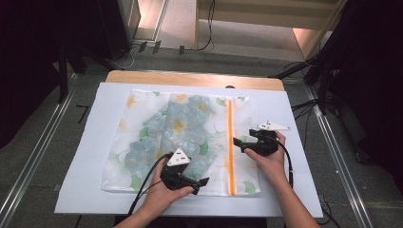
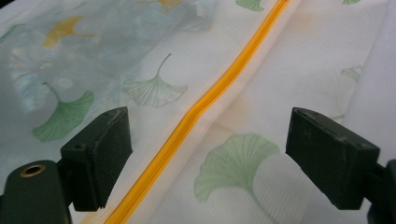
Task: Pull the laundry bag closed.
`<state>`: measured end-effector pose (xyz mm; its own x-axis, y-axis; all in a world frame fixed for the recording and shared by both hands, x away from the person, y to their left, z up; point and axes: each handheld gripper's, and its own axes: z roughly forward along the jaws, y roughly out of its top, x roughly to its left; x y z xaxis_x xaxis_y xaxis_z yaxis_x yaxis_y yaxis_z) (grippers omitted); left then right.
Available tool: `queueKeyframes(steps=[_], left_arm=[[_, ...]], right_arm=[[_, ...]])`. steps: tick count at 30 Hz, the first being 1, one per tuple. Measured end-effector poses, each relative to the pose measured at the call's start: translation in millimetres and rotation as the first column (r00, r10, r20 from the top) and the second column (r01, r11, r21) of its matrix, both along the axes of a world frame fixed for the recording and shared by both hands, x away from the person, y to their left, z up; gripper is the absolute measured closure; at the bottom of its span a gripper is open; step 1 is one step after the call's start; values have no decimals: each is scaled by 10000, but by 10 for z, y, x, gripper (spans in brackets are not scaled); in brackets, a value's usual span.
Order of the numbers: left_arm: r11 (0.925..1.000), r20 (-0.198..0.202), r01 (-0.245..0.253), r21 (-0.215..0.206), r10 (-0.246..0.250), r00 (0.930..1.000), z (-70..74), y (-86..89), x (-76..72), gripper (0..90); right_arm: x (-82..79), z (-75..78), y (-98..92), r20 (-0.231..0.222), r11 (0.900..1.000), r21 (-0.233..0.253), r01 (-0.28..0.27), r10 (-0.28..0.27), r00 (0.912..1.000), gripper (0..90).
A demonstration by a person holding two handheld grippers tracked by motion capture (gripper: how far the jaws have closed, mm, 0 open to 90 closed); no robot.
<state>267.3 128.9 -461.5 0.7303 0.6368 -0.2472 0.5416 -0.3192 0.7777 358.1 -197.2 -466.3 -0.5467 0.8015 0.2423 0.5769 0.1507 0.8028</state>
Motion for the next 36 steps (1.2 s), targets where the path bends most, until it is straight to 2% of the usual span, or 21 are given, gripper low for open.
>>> queueKeyframes(steps=[5, 9, 15, 17, 19, 21, 23, 24, 27, 28, 32, 36], left_arm=[[9996, 381, -260, -73, 262, 9989, 35, 406, 71, 13], [9969, 638, -767, 196, 753, 9951, 36, 724, 105, 14], [9834, 775, -1766, 429, 1729, 9819, 72, 1213, 114, 14], [9786, 627, -2054, 94, 2044, 9769, 69, 1402, 73, 13], [9737, 701, -2271, 180, 2253, 9718, 47, 1541, 21, 13], [9693, 637, -2447, 254, 2427, 9680, 36, 1662, -23, 13], [9653, 586, -2611, 0, 2607, 9636, 47, 1769, -63, 13], [9636, 610, -2673, 13, 2667, 9619, 61, 1813, -85, 14], [9566, 1074, -2907, 184, 2872, 9518, 100, 1908, -151, 14], [9557, 1150, -2935, 233, 2890, 9504, 108, 1952, -176, 14], [9485, 997, -3163, 161, 3132, 9444, 110, 2107, -249, 14], [9338, 920, -3561, 350, 3518, 9316, 102, 2260, -298, 14]], right_arm=[[-227, 1, -142, 165, 9998, 167, 146, -149, 9998, 144], [-419, -11, -298, 185, 9994, 261, 208, -213, 9996, 139], [-664, -15, -528, 159, 9979, 372, 523, -530, 9985, 138], [-747, -11, -590, 206, 9978, 315, 579, -585, 9981, 138], [-837, -6, -647, 268, 9981, 172, 597, -601, 9978, 138], [-922, 3, -696, 386, 9972, 102, 740, -744, 9965, 138], [-986, 18, -752, 403, 9958, 246, 885, -894, 9952, 137], [-1029, 32, -793, 395, 9948, 346, 956, -969, 9945, 130], [-1107, 41, -878, 350, 9930, 415, 1110, -1124, 9930, 96], [-1130, 41, -909, 281, 9926, 441, 1131, -1144, 9930, 80], [-1228, 55, -1019, 332, 9893, 338, 1416, -1427, 9892, 66], [-1327, 85, -1142, 386, 9857, 314, 1654, -1666, 9853, 58]])
